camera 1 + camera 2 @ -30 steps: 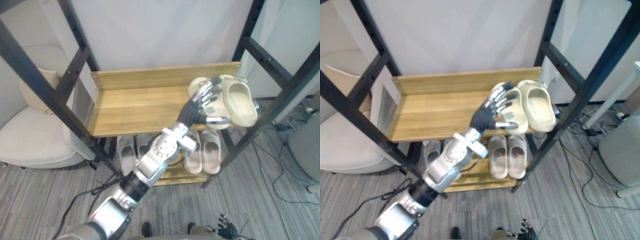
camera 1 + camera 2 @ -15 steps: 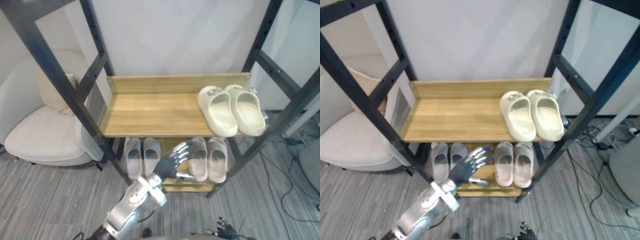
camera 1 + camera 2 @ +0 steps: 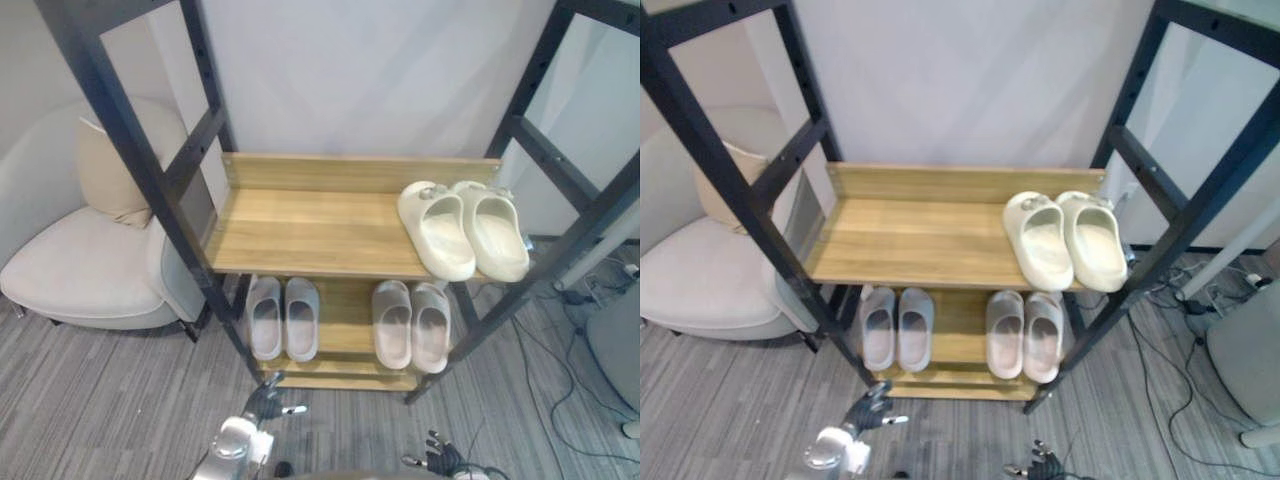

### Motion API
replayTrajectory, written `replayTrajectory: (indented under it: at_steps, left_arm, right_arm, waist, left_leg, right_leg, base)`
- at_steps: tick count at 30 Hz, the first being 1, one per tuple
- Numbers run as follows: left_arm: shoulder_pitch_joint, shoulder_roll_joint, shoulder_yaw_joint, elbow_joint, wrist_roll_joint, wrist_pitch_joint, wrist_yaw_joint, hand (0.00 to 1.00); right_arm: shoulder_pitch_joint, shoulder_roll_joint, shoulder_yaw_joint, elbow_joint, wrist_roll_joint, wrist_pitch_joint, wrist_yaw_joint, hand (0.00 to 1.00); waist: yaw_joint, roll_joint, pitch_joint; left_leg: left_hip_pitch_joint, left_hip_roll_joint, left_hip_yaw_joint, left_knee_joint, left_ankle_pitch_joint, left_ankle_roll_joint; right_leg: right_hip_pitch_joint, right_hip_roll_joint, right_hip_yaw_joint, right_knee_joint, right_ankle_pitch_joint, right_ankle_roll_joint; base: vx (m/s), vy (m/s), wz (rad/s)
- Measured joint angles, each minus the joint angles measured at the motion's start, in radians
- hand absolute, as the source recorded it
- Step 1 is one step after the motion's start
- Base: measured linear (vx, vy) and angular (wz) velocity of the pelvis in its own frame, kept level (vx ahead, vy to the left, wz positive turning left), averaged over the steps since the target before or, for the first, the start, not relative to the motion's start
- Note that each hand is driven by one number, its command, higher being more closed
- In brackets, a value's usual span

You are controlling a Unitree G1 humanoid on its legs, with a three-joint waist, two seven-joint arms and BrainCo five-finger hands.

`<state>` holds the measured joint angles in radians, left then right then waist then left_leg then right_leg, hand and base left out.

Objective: Organize the slippers on the shoe rack

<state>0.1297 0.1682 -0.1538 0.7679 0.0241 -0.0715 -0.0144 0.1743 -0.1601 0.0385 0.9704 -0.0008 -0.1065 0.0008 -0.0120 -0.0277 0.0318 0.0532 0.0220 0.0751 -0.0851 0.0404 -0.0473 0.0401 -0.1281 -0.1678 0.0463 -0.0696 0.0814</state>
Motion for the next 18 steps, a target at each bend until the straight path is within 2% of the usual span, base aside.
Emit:
replayTrajectory:
  at_steps: [2, 8, 18]
  left_arm:
    - [0.0, 0.0, 0.051, 0.052, 0.021, 0.006, 0.036, 0.0]
    - [0.003, -0.008, 0.099, 0.1, 0.024, 0.013, 0.093, 0.0]
    - [0.019, -0.047, 0.169, 0.138, 0.022, 0.013, 0.112, 0.0]
  right_arm:
    - [0.0, 0.003, -0.011, 0.003, 0.0, 0.0, -0.006, 0.0]
    - [0.001, 0.007, -0.027, 0.008, 0.0, 0.001, -0.019, 0.0]
    - [-0.01, 0.01, -0.032, 0.012, -0.002, 0.001, -0.019, 0.0]
  waist:
    - [-0.001, -0.001, 0.0]
    - [0.0, -0.001, 0.0]
    - [0.001, 0.0, 0.001]
  left_leg:
    - [0.001, 0.003, 0.001, 0.0, -0.001, -0.001]
    - [0.001, 0.003, 0.0, -0.003, -0.007, -0.009]
    - [0.001, -0.003, 0.001, -0.012, -0.011, -0.006]
  right_leg:
    - [0.0, 0.003, 0.003, 0.0, 0.001, -0.001]
    - [-0.001, 0.005, 0.003, -0.002, 0.0, 0.0]
    - [-0.005, 0.005, 0.01, -0.005, -0.004, 0.002]
  base:
    - [-0.01, -0.006, -0.03]
    - [0.0, 0.0, 0.0]
    - [0.03, 0.003, -0.01]
